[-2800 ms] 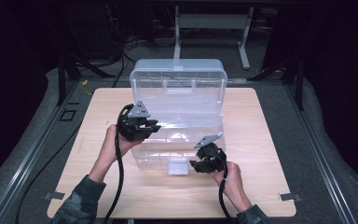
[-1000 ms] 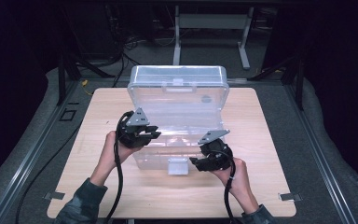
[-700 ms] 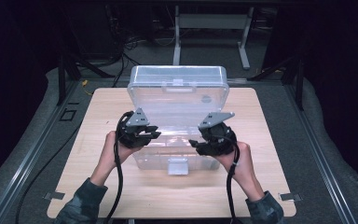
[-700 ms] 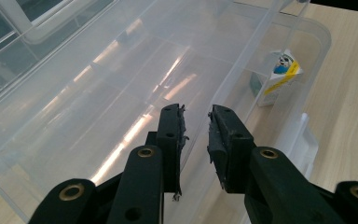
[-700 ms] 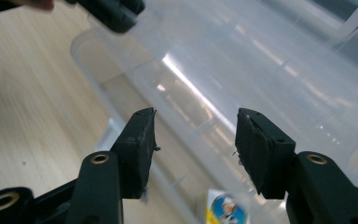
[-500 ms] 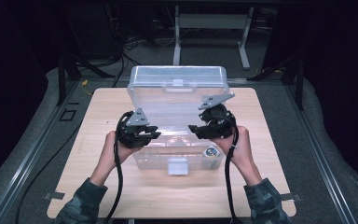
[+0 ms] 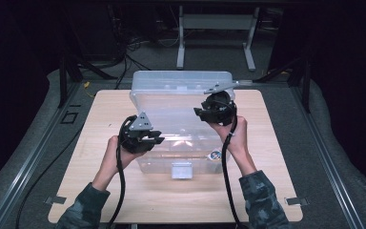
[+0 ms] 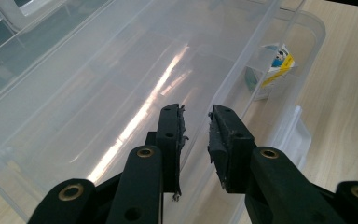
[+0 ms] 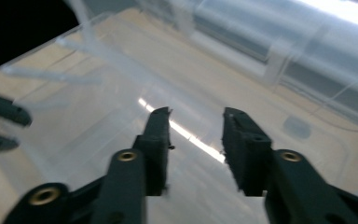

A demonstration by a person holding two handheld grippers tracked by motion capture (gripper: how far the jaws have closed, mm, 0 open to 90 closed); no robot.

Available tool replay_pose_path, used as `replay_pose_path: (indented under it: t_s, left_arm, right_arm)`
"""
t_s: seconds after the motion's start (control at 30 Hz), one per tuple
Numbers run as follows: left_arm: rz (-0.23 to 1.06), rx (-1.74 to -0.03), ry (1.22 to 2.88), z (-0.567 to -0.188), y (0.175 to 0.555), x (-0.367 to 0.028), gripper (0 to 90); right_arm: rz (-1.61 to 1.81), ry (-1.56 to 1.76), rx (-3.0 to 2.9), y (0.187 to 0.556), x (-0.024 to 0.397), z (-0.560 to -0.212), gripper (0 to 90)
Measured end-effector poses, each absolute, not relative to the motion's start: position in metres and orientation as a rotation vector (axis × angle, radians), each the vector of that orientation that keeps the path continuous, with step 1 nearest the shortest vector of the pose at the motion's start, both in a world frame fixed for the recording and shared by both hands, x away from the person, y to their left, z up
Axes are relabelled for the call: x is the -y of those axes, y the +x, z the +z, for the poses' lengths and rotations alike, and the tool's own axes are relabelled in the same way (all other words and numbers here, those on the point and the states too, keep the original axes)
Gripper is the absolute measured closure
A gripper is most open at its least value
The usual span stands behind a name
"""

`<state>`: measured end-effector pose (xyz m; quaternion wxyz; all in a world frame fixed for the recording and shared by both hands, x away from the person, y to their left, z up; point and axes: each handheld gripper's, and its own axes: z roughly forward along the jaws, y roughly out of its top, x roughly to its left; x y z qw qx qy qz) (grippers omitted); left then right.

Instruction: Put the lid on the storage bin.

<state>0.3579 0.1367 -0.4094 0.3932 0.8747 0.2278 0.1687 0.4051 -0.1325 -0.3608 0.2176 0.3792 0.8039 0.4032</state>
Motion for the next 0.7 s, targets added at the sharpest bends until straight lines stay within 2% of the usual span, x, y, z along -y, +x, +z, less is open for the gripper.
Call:
replay_pose_path:
  t_s: [0.17, 0.37, 0.43, 0.57, 0.7]
  left_arm:
    - [0.407, -0.581, 2.222, -0.411, 0.357, -0.138, 72.7]
    - [0.382, -0.612, 2.214, -0.412, 0.354, -0.140, 70.3]
    - [0.358, -0.620, 2.212, -0.412, 0.353, -0.141, 64.1]
    - [0.333, -0.637, 2.219, -0.409, 0.347, -0.143, 45.7]
    - [0.325, -0.657, 2.228, -0.406, 0.340, -0.147, 34.0]
  right_arm:
    - [1.178, 1.081, -2.160, 0.405, 0.136, -0.356, 77.6]
    - [1.199, 1.094, -2.159, 0.401, 0.141, -0.359, 83.0]
    - [1.213, 1.098, -2.164, 0.399, 0.142, -0.361, 83.1]
    - [1.212, 1.090, -2.173, 0.396, 0.144, -0.361, 83.4]
    - [1.203, 1.086, -2.177, 0.393, 0.143, -0.363, 83.5]
